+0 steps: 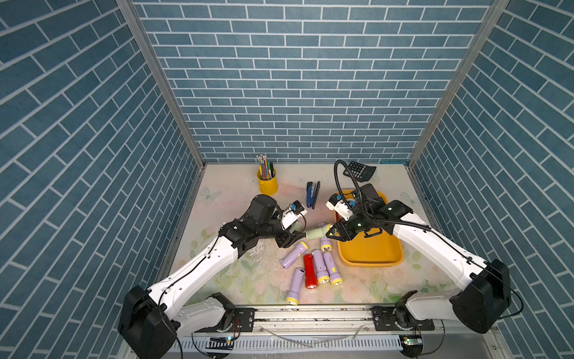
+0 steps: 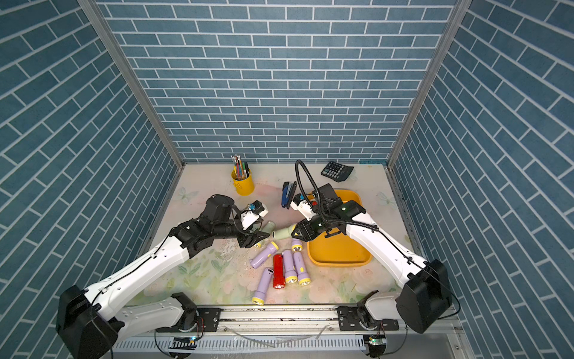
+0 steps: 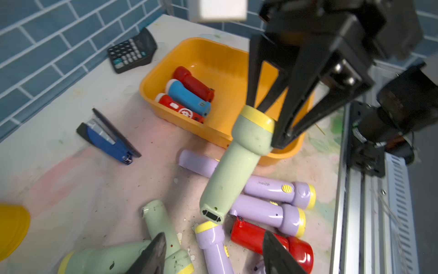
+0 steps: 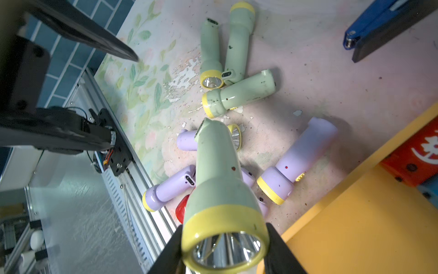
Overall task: Put the flashlights into the storage boxes
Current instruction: Place the flashlight at the storage box.
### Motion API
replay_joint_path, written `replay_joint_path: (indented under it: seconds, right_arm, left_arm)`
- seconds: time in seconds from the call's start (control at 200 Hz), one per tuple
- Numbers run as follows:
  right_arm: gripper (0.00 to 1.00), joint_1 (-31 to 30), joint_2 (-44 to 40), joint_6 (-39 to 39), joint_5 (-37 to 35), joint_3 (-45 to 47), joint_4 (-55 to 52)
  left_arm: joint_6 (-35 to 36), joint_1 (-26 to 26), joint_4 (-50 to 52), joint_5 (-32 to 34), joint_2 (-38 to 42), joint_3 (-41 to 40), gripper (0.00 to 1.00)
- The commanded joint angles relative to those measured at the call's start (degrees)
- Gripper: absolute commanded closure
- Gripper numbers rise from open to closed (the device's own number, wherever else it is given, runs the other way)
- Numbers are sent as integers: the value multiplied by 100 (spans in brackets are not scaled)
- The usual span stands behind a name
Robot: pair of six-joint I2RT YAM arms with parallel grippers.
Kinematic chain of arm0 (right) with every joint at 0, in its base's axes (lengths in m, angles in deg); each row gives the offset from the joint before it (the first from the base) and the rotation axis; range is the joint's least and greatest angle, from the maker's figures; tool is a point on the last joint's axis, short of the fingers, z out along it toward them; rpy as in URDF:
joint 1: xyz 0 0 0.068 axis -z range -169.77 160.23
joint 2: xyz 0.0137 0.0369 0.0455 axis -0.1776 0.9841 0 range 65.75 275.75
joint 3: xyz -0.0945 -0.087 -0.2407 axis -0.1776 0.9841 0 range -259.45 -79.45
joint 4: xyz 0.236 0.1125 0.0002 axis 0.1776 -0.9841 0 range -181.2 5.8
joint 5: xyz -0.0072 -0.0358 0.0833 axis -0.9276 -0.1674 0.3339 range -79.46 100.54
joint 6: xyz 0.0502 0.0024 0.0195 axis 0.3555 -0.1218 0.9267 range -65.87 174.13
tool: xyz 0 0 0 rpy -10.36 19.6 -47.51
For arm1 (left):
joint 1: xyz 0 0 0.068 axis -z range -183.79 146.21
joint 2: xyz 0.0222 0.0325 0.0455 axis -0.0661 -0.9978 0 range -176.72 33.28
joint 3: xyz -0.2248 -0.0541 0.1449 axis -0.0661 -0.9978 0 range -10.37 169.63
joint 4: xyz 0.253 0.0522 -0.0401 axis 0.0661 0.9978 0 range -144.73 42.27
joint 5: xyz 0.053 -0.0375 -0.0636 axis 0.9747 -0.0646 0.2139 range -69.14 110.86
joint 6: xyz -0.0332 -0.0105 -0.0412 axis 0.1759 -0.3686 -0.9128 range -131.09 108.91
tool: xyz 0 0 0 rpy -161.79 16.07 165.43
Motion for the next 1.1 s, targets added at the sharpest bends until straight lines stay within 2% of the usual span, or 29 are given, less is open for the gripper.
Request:
replay_joint_path:
  seconds: [0.0,0.055,0.355,0.495,0.63,1.095]
  right_arm:
    - [87,35,-423,-1092,591,-92,-78]
    - [88,24,-547,-1236,719,-6,18]
    - [89,20,-752,-1522,978,81,74]
    - [89,24,-743,-1531,992,65,67]
    - [89,27,-704,-1555,1016,34,39]
    - [89,31,-646,-1592,1031,-27,-31]
  left_arm:
    - [969,23,239,-516,-17,-70,38]
    - [917,25,60,-349,-36,-133,37]
    - [1326,84,336,-434,-556,159,34]
    - [1439,148,358,-707,-664,219,43]
    - [1457,217,183,-912,-634,200,44]
    - [1273,319,-17,-892,-602,186,68]
